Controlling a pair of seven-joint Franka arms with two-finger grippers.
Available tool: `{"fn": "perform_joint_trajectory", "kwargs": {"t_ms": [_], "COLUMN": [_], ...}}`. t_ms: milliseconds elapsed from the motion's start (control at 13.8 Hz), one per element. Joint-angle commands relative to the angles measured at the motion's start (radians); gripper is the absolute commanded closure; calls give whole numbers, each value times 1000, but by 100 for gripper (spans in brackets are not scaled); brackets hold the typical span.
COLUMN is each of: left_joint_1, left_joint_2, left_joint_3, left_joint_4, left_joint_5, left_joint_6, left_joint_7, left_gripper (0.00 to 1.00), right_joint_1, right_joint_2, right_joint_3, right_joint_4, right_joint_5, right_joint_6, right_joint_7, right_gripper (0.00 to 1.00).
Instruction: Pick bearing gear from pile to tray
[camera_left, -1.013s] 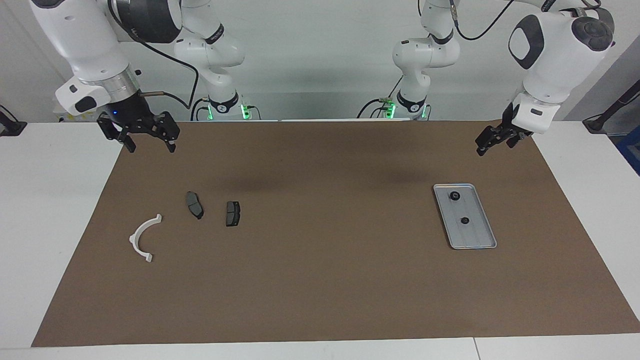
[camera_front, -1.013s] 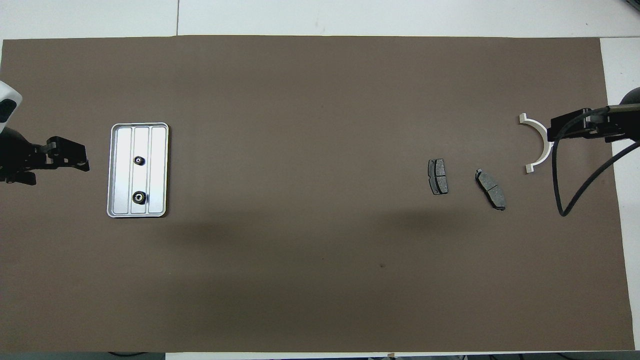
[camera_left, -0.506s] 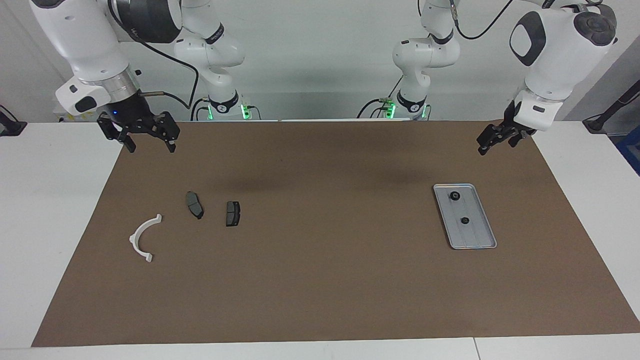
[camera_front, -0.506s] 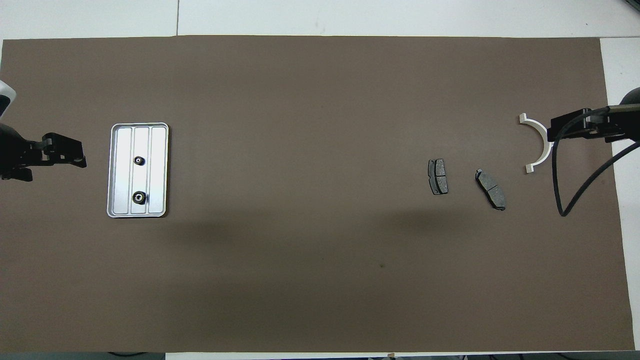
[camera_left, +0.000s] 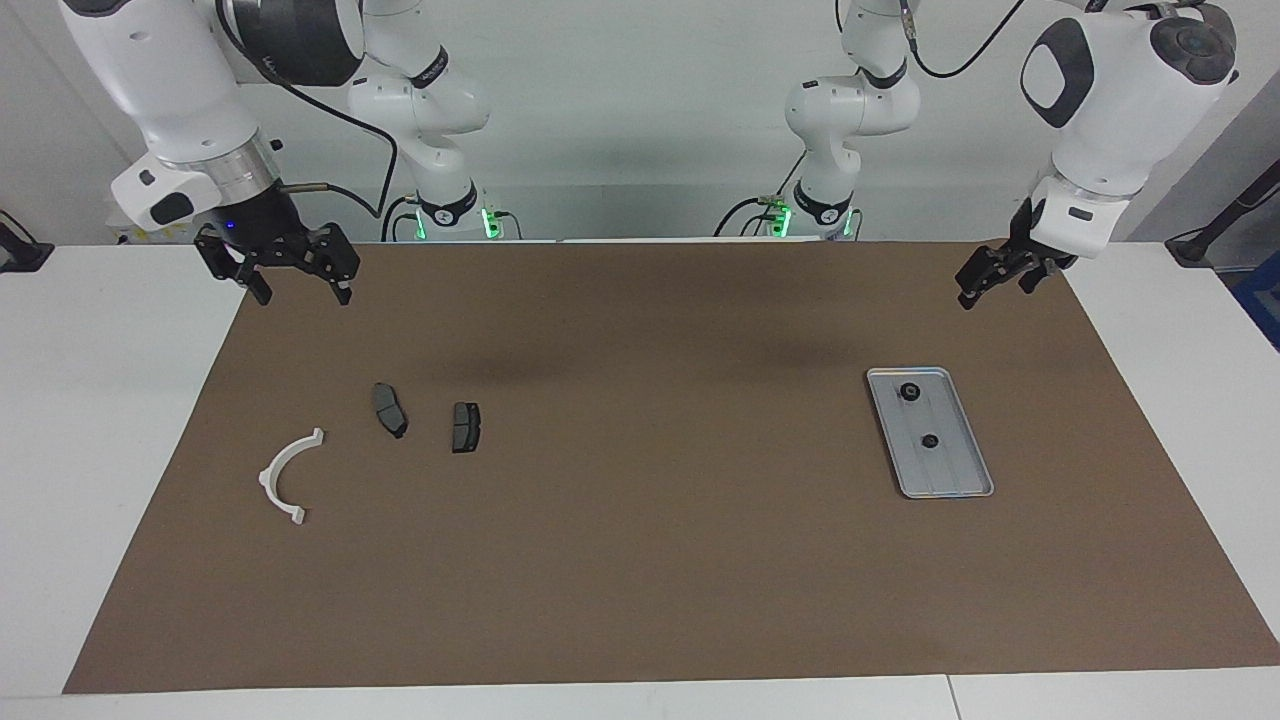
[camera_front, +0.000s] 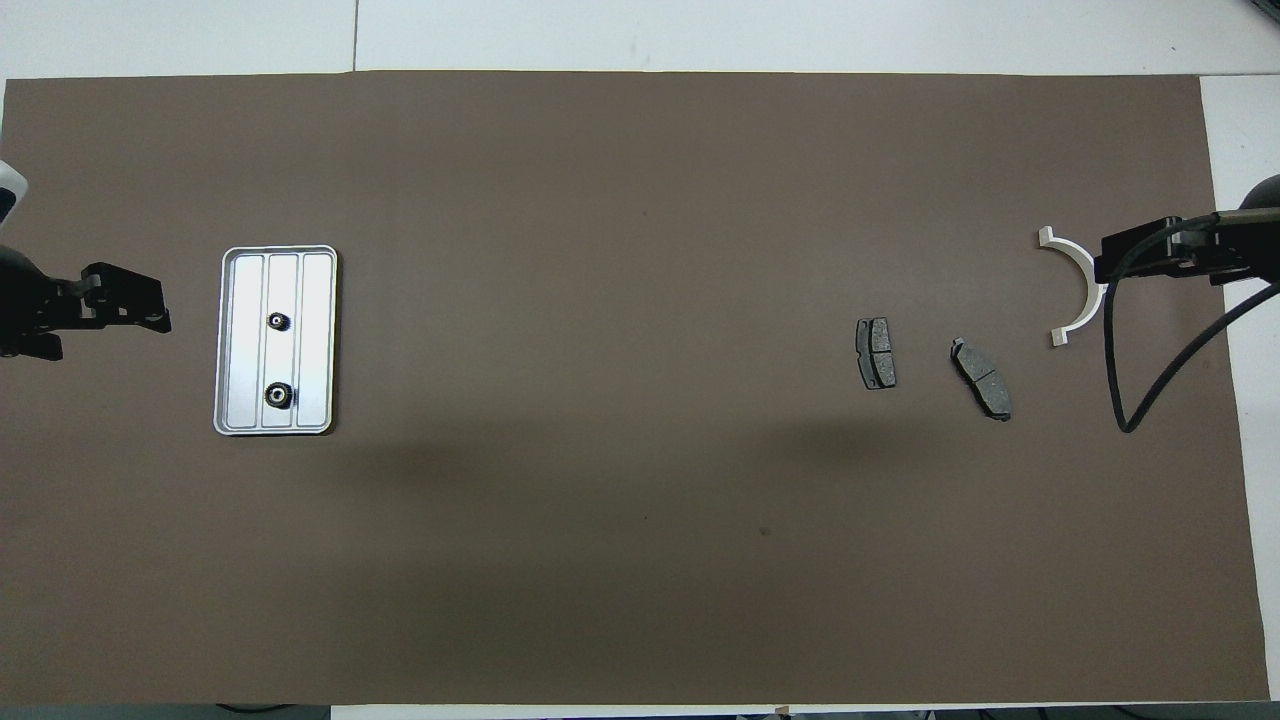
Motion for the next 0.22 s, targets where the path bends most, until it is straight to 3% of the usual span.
{"fn": "perform_joint_trajectory", "kwargs": {"t_ms": [0,145], "left_joint_1": [13,13], "left_joint_2": [-10,-10], "left_joint_3": [-13,-13], "left_joint_4": [7,7], "left_joint_5": [-7,-7], "left_joint_6": [-18,-18], "left_joint_7": [15,17], "left_gripper": [0,0], "right_joint_1": [-5,-3], "right_joint_2": [-4,-4], "right_joint_3": [6,6], "right_joint_4": [-3,-3], "right_joint_5": [-17,-17], "right_joint_6": [-11,-11], "right_joint_7": [-19,-19], "right_gripper": [0,0]}}
